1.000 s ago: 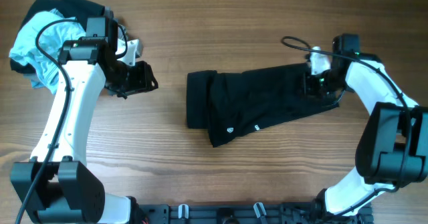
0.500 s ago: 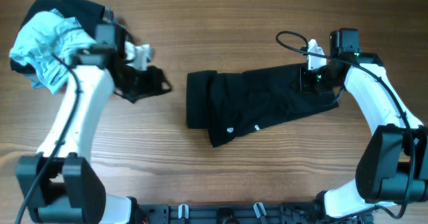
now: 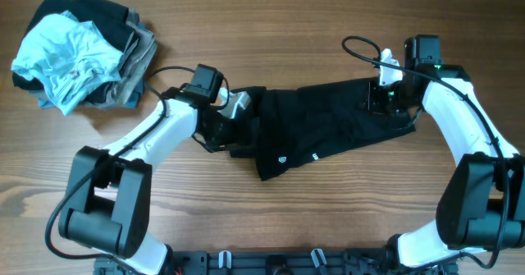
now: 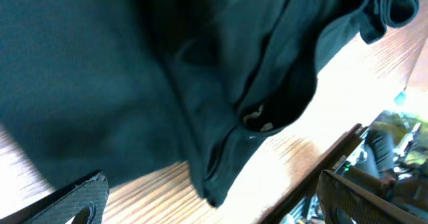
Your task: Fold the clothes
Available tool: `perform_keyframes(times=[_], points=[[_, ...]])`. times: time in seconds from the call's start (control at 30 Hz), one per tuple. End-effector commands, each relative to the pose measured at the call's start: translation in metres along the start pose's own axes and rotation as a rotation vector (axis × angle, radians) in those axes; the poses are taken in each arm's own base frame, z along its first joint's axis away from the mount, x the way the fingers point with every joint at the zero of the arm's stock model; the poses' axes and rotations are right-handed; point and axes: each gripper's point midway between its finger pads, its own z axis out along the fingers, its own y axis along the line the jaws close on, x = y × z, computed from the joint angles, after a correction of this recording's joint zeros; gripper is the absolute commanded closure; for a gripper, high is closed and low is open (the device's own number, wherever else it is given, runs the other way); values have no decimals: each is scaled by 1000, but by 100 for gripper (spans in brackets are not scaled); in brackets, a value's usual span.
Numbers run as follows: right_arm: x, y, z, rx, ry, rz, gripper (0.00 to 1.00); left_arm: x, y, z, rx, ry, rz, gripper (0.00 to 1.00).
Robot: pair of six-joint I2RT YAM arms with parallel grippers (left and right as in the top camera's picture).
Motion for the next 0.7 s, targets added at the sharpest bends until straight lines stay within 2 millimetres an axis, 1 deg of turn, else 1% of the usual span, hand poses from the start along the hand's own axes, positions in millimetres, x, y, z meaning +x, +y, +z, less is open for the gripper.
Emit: perform_keyframes(times=[0.0, 0.07, 0.13, 0.3, 0.33, 0.4, 0.47, 0.53, 0.6, 0.67], points=[[-1, 1, -4, 7, -10, 8, 85, -7, 21, -14, 20, -27, -102, 0], [-1, 1, -4, 7, -10, 8, 86, -9, 26, -19, 33, -39, -123, 0], [-1, 1, -4, 7, -10, 8, 85, -10, 26, -20, 32, -40, -122, 0], [-1, 1, -4, 7, -11, 8, 85, -4, 18, -6, -8, -13, -63, 0], [-1, 1, -4, 7, -11, 8, 85, -2, 11, 2, -9, -4, -29, 0], [-1, 1, -4, 6, -11, 8, 85, 0, 4, 16, -8, 19, 7, 0], [-1, 1, -4, 6, -11, 8, 85, 2, 3, 32, -11, 43, -11, 0], [-1, 1, -4, 6, -10, 8, 85, -1, 3, 48, -10, 49, -47, 0], [-1, 1, -4, 6, -9, 9, 85, -2, 5, 57, -2, 55, -72, 0], [-1, 1, -4, 7, -8, 8, 85, -4, 3, 56, 16, 51, -72, 1]])
